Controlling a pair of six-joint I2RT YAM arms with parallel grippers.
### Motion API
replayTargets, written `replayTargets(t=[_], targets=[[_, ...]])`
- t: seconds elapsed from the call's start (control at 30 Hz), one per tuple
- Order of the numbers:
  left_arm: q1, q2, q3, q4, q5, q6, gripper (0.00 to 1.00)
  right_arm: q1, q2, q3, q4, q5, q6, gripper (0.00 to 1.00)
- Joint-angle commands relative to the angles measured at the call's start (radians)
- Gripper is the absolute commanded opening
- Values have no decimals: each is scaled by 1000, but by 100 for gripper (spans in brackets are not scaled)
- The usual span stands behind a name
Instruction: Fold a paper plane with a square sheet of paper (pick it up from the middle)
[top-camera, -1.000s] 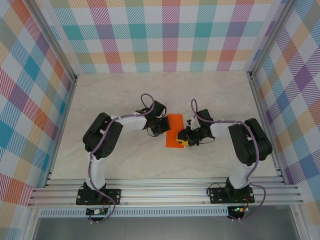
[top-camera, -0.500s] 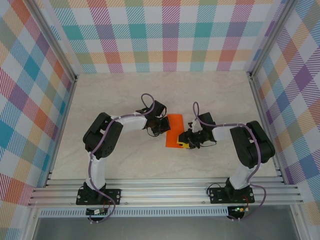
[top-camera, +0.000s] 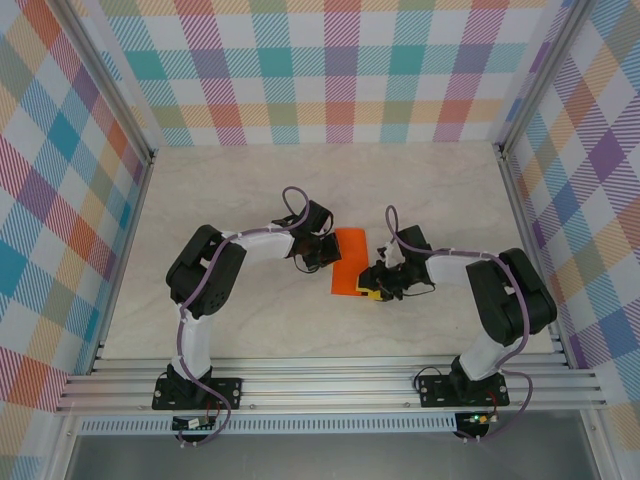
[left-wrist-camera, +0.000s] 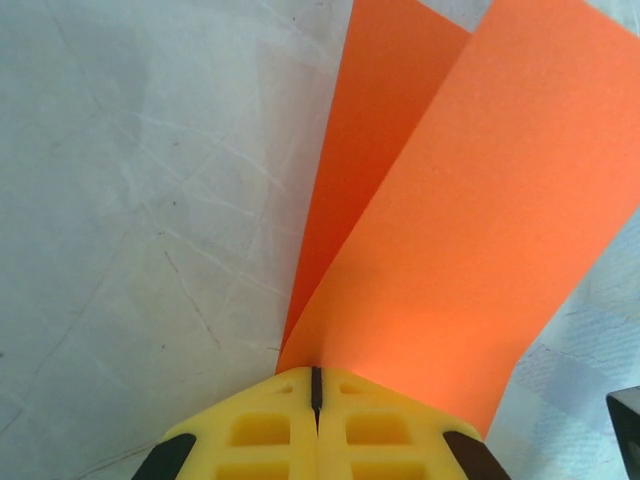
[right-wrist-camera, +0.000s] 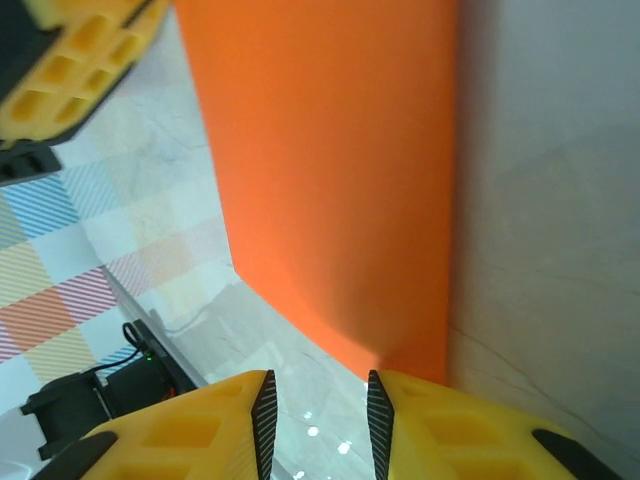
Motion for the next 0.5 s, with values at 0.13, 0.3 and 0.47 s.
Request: replayTargets(t=[0.13, 0.3, 0.47], targets=[[-6, 43, 7, -65, -6, 13, 0, 13, 53, 56, -154, 97, -44, 32], [-7, 46, 6, -66, -2, 17, 0, 14, -5, 95, -199, 87, -49, 32], [-7, 45, 5, -99, -4, 22, 0, 14, -11, 164, -209, 88, -48, 33]])
